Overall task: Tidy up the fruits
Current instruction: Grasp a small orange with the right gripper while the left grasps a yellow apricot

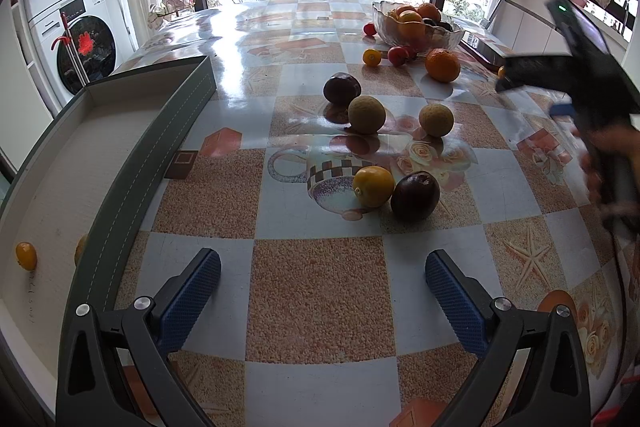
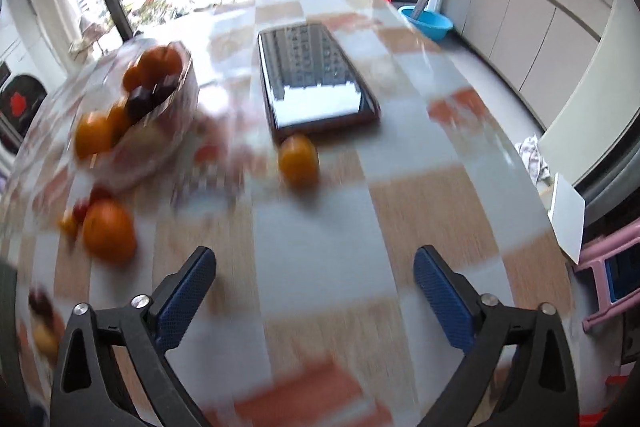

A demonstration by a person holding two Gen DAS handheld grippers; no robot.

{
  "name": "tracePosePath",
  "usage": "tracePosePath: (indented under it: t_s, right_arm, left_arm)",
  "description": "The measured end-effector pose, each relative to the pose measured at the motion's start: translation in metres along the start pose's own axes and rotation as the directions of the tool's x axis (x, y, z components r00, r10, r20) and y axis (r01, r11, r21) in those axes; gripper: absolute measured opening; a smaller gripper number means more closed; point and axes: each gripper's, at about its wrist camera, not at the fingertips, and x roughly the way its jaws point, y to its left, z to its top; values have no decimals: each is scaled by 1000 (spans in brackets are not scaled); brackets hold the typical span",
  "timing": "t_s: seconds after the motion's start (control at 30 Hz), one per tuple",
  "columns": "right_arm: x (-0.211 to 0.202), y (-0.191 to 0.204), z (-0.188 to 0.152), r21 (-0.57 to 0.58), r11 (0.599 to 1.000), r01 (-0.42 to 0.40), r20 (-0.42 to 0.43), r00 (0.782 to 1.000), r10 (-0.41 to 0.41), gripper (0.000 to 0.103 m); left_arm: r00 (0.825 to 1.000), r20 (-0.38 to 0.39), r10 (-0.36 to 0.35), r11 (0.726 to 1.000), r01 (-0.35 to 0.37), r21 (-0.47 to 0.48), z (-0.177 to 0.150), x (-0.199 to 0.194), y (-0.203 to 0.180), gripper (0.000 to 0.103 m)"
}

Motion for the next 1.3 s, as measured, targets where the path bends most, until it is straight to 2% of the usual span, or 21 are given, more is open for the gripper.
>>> tracePosePath:
  t_s: [0.1,0.2,0.27,0.3,0.33,0.37,0.57,0.73,0.83,0.87,0.93,1.03,1.2,1.23,1.27,1.3]
  right_arm:
    - [10,5,15,15,1000,8,34,999,-9,94]
    - [15,14,26,-10,1000,24,58,998,-23,79]
    - [17,17,31,-28,999,32,75,997,-29,58]
    - [17,17,33,-30,999,21,83,996,-19,51]
    - [16,16,33,-30,999,16,86,996,-13,32]
    - [15,14,33,-25,1000,5,87,996,-2,23]
    - [0,-6,13,31,992,-120,48,992,118,23]
    - [-28,-18,-26,34,977,-210,18,978,209,23]
    - [-47,-24,-50,22,970,-242,17,970,242,23]
    - [-54,-26,-58,16,968,-251,18,968,250,23]
    - [-62,-30,-71,12,965,-261,18,965,260,23]
    - [-74,-34,-90,13,962,-273,18,962,273,23]
    - [-88,-39,-107,2,961,-276,24,961,275,23]
    - [-91,-40,-110,-1,961,-277,26,961,277,23]
    - [-93,-39,-112,-5,960,-279,28,960,279,23]
    - [-97,-38,-116,-12,960,-281,29,959,281,23]
  left_arm:
    - [1000,0,0,1000,0,0,0,0,0,103]
    - [1000,0,0,1000,0,0,0,0,0,103]
    - [1000,0,0,1000,0,0,0,0,0,103]
    - [1000,0,0,1000,0,0,0,0,0,103]
    - [1000,0,0,1000,0,0,0,0,0,103]
    - [1000,0,0,1000,0,0,0,0,0,103]
    - [1000,0,0,1000,0,0,0,-1,0,103]
    - [1000,-18,15,1000,-15,-5,1,-1,-2,103]
    - [999,-52,-4,1000,4,-7,7,1,-12,101]
    - [998,-55,-10,1000,10,-2,9,1,-18,93]
    - [998,-58,-10,1000,11,12,12,2,-30,87]
    - [998,-70,-12,1000,13,18,19,6,-45,85]
    - [997,-73,9,1000,-9,-4,38,17,-57,69]
    - [997,-72,17,1000,-18,-15,41,18,-56,62]
    - [998,-65,20,999,-22,-29,43,18,-54,46]
    - [998,-62,19,999,-21,-34,44,18,-51,38]
